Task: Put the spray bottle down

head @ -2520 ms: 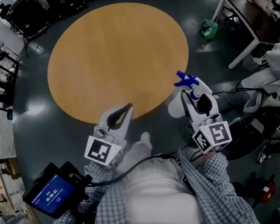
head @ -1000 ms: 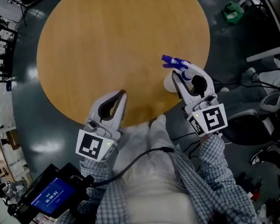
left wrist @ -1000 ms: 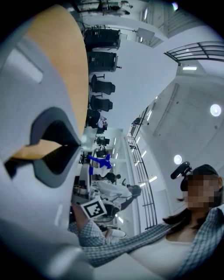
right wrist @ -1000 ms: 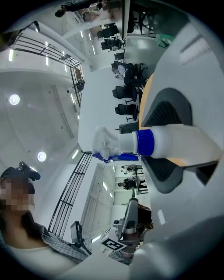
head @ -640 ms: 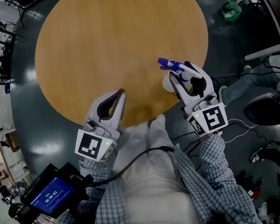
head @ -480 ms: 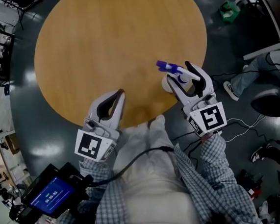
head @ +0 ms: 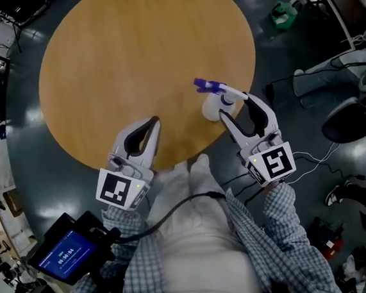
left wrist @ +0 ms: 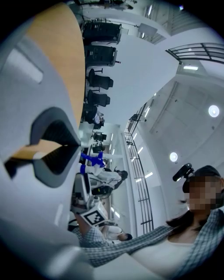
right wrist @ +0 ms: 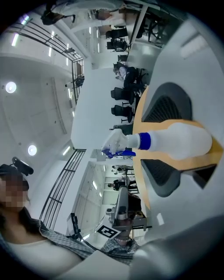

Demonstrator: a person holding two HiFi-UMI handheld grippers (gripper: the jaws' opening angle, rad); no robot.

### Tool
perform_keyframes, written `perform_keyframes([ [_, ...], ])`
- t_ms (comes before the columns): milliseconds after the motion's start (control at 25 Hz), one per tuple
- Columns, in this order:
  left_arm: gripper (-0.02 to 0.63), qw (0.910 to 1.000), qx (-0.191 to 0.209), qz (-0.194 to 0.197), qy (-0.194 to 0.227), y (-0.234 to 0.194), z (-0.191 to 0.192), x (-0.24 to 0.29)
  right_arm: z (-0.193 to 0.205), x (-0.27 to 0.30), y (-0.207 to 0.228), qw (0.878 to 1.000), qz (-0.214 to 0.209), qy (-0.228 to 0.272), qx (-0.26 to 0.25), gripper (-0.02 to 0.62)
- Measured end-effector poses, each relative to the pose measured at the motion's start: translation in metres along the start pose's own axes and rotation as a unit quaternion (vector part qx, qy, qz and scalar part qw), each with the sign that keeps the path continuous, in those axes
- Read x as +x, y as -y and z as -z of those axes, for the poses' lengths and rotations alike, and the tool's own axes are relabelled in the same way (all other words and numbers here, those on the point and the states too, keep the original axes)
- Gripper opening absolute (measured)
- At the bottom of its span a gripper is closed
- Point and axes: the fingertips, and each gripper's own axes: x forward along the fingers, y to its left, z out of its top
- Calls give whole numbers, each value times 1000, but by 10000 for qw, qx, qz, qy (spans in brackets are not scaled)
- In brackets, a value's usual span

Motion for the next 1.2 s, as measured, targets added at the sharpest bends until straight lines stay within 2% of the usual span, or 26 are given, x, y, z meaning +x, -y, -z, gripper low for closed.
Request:
perform_keyframes([
  [200, 0, 9999, 29, 135, 53, 14, -1, 6, 2, -24, -5, 9999, 99, 4, 135, 188],
  [360, 0, 9998, 40, 184, 36, 11, 1, 8, -2, -19, -21, 9998, 41, 99, 195, 96],
  [440, 0, 9998, 2, 220, 17, 13, 4, 8, -4, -18, -27, 9994, 43, 164, 304, 18],
  [480, 0, 9997, -11, 236, 4, 13, 6, 8, -4, -17, -29, 9992, 34, 193, 355, 3],
  [1200, 0, 9994, -39, 326, -71, 25, 5, 6, -14, -15, -50, 9988, -387, 135, 254, 3],
])
